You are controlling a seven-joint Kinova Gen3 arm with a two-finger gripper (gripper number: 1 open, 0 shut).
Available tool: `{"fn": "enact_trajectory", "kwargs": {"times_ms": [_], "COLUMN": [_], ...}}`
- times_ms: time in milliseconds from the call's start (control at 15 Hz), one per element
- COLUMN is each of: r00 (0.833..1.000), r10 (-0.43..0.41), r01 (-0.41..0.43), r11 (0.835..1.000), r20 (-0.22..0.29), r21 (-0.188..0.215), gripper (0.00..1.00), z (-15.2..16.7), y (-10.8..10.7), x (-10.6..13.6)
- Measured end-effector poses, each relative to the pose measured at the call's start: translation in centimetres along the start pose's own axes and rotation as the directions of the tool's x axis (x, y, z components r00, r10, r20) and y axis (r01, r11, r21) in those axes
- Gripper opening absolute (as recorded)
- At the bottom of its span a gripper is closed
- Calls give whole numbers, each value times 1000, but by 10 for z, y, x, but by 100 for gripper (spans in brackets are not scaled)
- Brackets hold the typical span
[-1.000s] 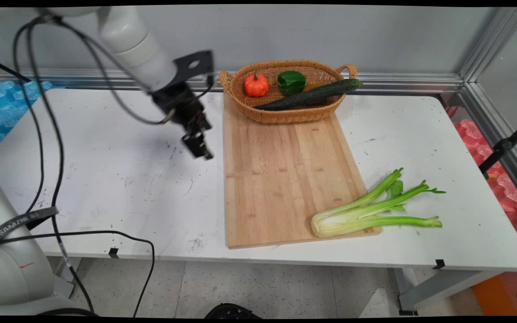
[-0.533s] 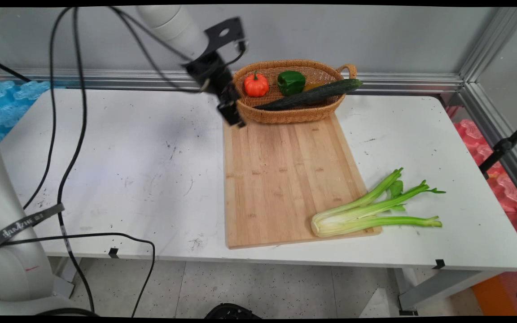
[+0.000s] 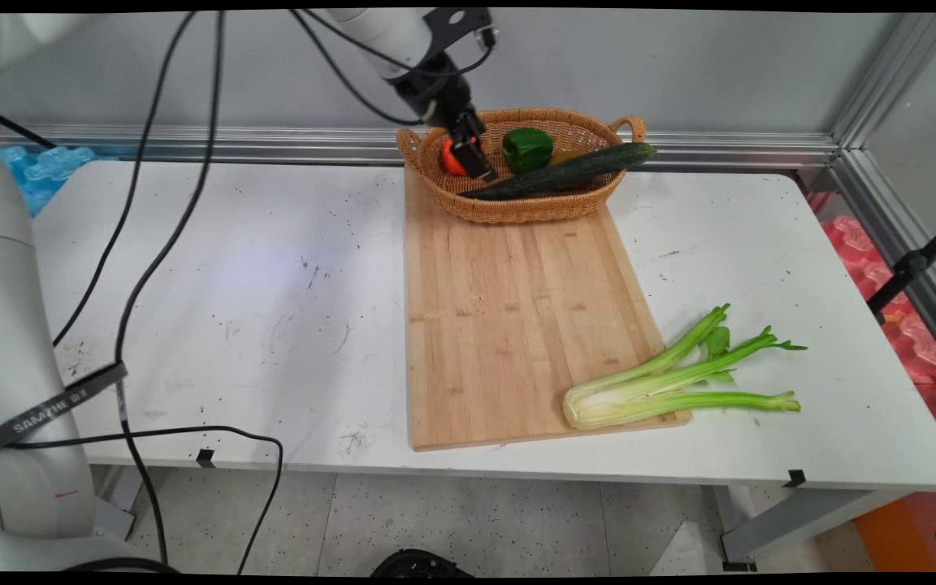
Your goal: Pick up the cucumber from the vegetable basket
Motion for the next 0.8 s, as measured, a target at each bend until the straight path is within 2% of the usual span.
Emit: {"fn": "enact_trajectory", "kwargs": {"times_ms": [467,800], "r00": [997,994], "r10": [1,-14], "r01": [0,14], "r11": [1000,1000], "r20": [-73,-105], "r21": [11,6], "gripper": [100,100], "z": [44,83], "y": [-33,-43], "x": [18,19]}}
